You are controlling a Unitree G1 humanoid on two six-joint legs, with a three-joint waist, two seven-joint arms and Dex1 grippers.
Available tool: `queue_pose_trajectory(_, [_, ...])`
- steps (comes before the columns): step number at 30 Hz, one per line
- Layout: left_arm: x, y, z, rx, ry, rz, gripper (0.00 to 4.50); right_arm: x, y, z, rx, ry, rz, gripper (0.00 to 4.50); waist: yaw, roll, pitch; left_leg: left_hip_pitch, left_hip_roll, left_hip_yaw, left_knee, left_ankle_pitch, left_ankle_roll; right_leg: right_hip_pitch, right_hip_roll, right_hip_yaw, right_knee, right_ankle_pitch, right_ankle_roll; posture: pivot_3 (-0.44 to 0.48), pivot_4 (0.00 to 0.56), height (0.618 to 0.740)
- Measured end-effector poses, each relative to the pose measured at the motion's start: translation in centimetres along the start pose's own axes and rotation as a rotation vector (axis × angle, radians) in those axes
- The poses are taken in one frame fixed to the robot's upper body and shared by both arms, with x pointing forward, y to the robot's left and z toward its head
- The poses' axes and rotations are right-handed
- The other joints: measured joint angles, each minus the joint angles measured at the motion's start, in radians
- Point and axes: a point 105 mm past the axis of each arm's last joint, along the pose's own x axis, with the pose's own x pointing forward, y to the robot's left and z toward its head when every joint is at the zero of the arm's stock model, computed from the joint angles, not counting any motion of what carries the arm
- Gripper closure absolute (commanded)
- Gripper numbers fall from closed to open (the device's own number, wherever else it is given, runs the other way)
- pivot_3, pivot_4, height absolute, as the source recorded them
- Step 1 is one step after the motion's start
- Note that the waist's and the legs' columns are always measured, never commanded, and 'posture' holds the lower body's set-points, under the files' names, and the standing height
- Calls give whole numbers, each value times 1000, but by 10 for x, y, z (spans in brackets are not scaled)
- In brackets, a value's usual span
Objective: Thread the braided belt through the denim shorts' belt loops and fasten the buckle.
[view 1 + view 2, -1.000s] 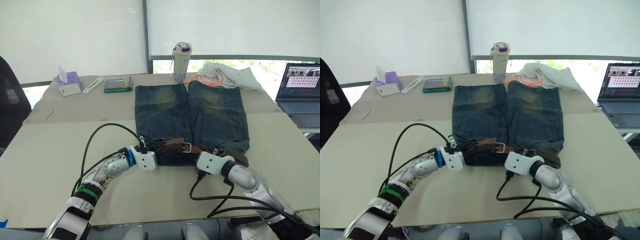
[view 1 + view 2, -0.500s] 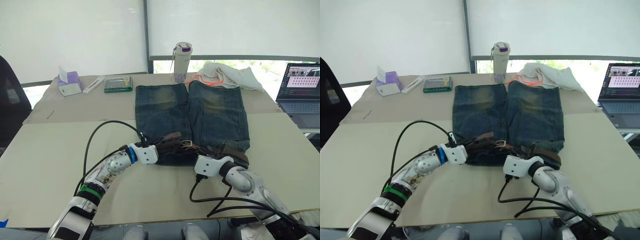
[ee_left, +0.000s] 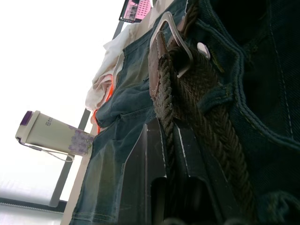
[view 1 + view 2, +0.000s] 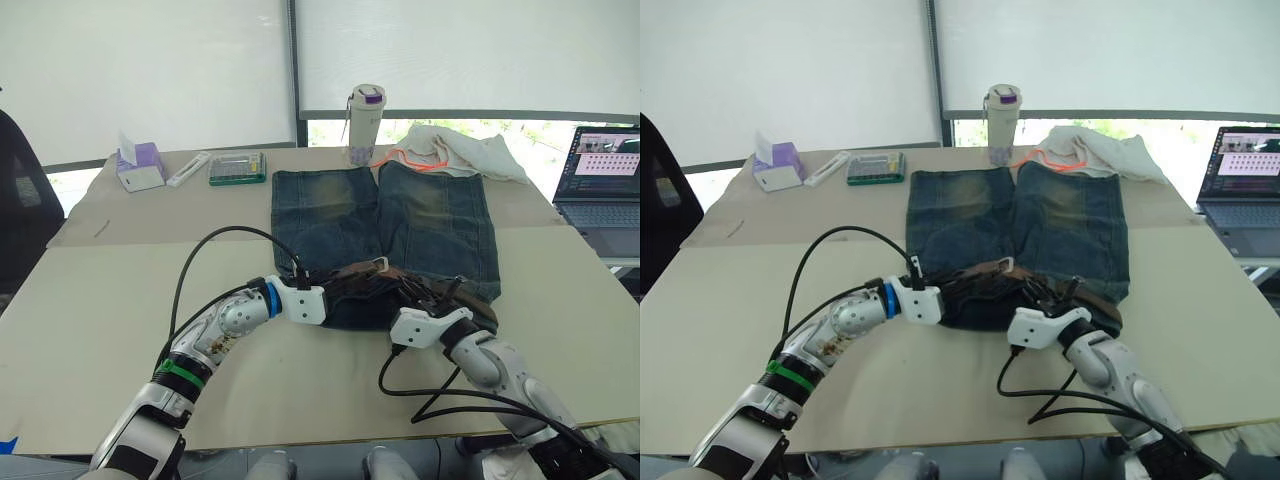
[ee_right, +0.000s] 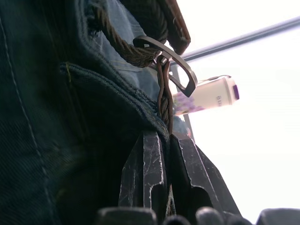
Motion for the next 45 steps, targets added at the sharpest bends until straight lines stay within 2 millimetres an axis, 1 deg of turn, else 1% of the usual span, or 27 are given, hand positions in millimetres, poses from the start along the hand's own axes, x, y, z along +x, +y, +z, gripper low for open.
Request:
queue_pose_trajectory(5, [3,3,2,45,-3,-16,4500,-2,-5,-1,-92,-20,-39,4481,-1,0,0,0,0,0,0,0,0,0,0,0,0,0,0,0,150,740])
queue_pose_trajectory(8, [5,1,3,91,-3,-48,4500,-2,-6,1,-149,-43,-51,4481,-2,0,0,0,0,0,0,0,0,0,0,0,0,0,0,0,150,740])
queue_pose_trajectory(11, [7,2,2,157,6,-74,4500,-1,-5,0,-167,-45,-50,4481,-1,0,0,0,0,0,0,0,0,0,0,0,0,0,0,0,150,740])
queue_pose_trajectory(15, [12,13,4,254,9,-67,4500,0,-6,3,-186,-57,-62,4481,-2,0,0,0,0,0,0,0,0,0,0,0,0,0,0,0,150,740])
queue_pose_trajectory(20, [19,13,9,353,-12,-73,4500,1,-3,2,-184,-59,-55,4481,-2,0,0,0,0,0,0,0,0,0,0,0,0,0,0,0,150,740])
queue_pose_trajectory(24, [23,11,11,358,-28,-75,4500,1,-3,2,-185,-60,-58,4481,-2,0,0,0,0,0,0,0,0,0,0,0,0,0,0,0,150,740])
queue_pose_trajectory(30, [42,13,23,349,-78,-46,4500,4,-2,6,-147,-61,-75,4481,-1,0,0,0,-1,0,1,0,0,1,0,0,1,0,0,0,150,740])
queue_pose_trajectory(33, [54,14,29,308,-95,-6,4500,7,1,8,-11,-39,-111,4481,-2,0,0,0,-1,0,1,0,0,1,0,0,1,0,0,0,150,740])
queue_pose_trajectory(35, [61,11,30,281,-99,10,4500,6,3,5,43,-22,-109,4481,-2,0,0,0,-1,0,1,0,0,1,0,1,1,0,0,0,150,740])
queue_pose_trajectory(36, [63,10,30,268,-99,16,4500,5,4,4,69,-14,-103,4070,-2,-1,0,0,-1,0,1,0,0,1,0,1,1,0,0,0,150,740])
queue_pose_trajectory(37, [66,8,30,253,-100,25,4500,4,6,3,122,-5,-88,3569,-1,-1,0,0,-1,0,1,0,0,1,0,0,1,0,0,0,150,740])
queue_pose_trajectory(38, [68,6,30,239,-99,27,4500,2,9,5,182,-5,-68,3316,-1,-1,0,0,-1,0,1,0,0,1,0,0,1,0,0,0,150,740])
queue_pose_trajectory(41, [73,-2,31,211,-99,19,4500,-2,19,16,345,-36,22,2228,-2,-1,0,0,-1,0,1,0,0,2,0,1,1,0,0,0,150,740])
queue_pose_trajectory(42, [73,-4,31,207,-99,16,4500,-3,21,17,373,-41,42,1949,-2,-1,0,0,-1,0,1,0,0,2,0,1,1,0,0,0,150,740])
queue_pose_trajectory(44, [74,-6,31,204,-102,15,4500,-6,23,20,468,-56,86,1205,-1,0,0,1,-1,0,1,0,0,2,0,0,1,0,0,0,150,740])
queue_pose_trajectory(45, [74,-6,31,204,-102,16,4500,-7,22,21,495,-59,96,751,-1,0,0,1,-1,0,1,0,0,2,0,0,1,0,0,0,150,740])
